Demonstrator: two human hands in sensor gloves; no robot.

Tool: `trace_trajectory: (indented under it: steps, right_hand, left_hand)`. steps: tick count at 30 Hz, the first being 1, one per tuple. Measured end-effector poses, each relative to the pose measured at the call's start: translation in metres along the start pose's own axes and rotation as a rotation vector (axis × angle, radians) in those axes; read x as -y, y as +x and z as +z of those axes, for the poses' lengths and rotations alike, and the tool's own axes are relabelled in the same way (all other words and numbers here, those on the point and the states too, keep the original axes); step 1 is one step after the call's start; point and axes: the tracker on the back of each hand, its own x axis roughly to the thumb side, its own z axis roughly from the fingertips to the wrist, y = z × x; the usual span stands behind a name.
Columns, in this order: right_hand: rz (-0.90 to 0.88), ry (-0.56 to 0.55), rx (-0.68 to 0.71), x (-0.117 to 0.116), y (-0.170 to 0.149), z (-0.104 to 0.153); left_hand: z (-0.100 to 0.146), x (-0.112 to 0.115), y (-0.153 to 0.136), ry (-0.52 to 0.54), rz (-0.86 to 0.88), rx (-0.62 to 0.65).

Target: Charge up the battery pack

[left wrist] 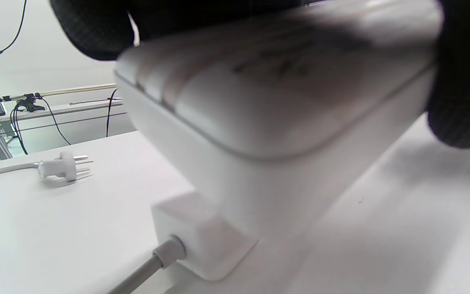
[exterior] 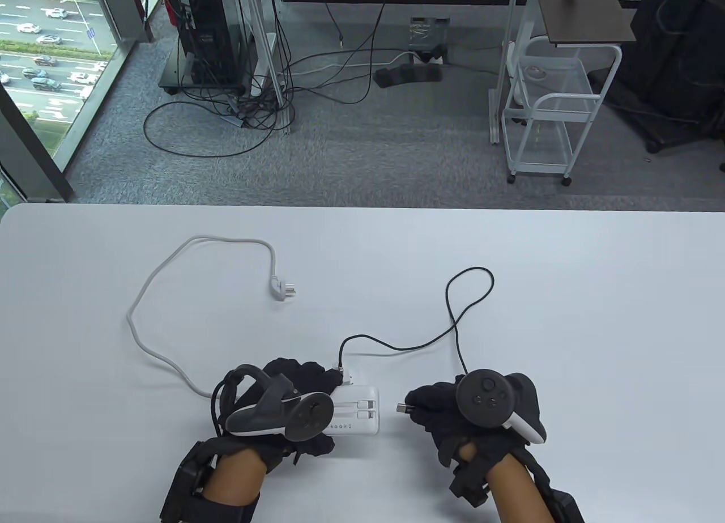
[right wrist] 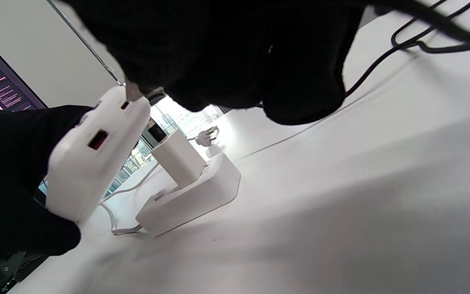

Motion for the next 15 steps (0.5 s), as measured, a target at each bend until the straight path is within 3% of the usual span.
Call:
trace_trajectory:
  steps: [10, 15]
  right_hand:
    - [-0.074, 0.168, -0.014, -0.018, 0.003, -0.008]
    - [-0.073, 0.171, -0.024, -0.021, 0.005, -0.009]
  left_hand:
    - [0.0, 0.0, 0.004, -0.007, -0.024, 0.002]
    - [-0.001, 0.001, 0.007, -0.018, -0.043, 0.012]
